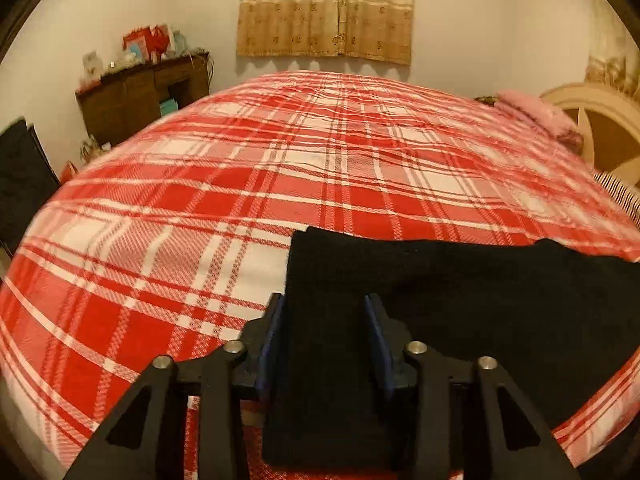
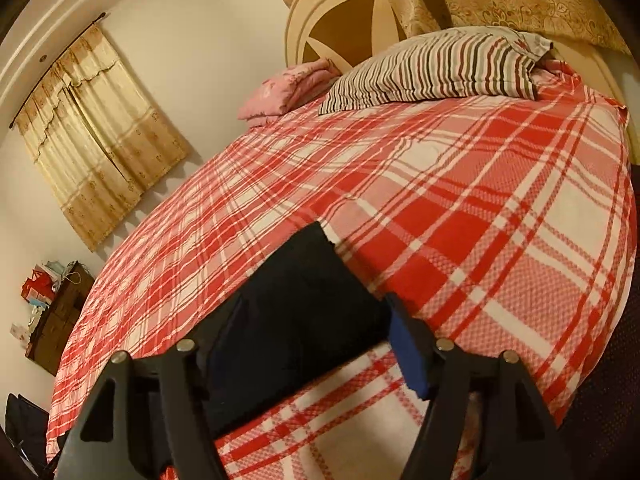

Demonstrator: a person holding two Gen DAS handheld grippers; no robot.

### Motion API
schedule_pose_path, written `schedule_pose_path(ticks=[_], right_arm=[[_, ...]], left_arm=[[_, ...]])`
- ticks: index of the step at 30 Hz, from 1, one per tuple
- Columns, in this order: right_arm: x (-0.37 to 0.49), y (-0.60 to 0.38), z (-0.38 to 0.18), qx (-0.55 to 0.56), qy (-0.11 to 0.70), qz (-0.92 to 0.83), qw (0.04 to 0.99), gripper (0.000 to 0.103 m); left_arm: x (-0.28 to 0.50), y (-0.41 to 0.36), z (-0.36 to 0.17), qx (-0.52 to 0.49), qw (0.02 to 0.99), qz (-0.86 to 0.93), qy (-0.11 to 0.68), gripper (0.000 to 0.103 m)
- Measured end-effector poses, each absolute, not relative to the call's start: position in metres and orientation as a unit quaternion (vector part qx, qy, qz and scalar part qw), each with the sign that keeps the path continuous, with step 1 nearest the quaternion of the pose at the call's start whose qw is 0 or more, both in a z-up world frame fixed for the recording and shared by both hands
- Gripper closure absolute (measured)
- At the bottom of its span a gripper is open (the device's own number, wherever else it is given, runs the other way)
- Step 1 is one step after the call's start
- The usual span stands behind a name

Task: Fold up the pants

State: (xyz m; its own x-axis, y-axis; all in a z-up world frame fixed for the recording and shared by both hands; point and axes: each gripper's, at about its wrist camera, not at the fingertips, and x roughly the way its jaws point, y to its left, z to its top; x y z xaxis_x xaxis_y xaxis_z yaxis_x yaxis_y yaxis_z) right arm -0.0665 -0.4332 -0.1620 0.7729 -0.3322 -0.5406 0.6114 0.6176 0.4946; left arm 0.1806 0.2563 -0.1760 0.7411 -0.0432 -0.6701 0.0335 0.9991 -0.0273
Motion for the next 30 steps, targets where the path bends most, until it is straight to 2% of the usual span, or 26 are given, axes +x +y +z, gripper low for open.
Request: schedule_pose_path(ticks=[4,9,11,14,20,22,24,30], right_arm=[[-0.068,-0.429,-0.162,0.327,0.206,-0.274,0.881,0.032],[-0.08,-0.438,-0.159,0.341,0.19,-0.277,0.878,0.032],[-0.085,-0.443,-0.157,0.343,0.182,-0.287,0.876,0.032],[-0.094,-0.453,-0.154,0.35,0.177,-0.297,0.871,0.031],[-0.107,-0.477,-0.151,0.359,0.175,-0.312,0.862,0.031],[-0.106,-0.481,-0.151,0.367,0.182,-0.3,0.861,0.031],[-0.102,-0.481,-0.152,0.377,0.189,-0.28,0.862,0.033],[-0.08,-0.466,-0.153,0.371,0.241,-0.233,0.866,0.044]], left_arm=[[0.183,0.268,-0.172,-0.011,0.932,-0.01,0.362,0.085],[0.18,0.274,-0.173,-0.023,0.933,-0.009,0.358,0.085],[0.179,0.276,-0.173,-0.033,0.934,-0.008,0.355,0.082],[0.177,0.28,-0.167,-0.047,0.934,0.01,0.354,0.067],[0.153,0.257,-0.141,-0.004,0.948,0.01,0.319,0.063],[0.147,0.243,-0.136,-0.008,0.949,-0.012,0.316,0.055],[0.143,0.221,-0.134,-0.009,0.95,-0.036,0.311,0.039],[0.143,0.149,-0.144,0.012,0.94,-0.11,0.323,0.037]])
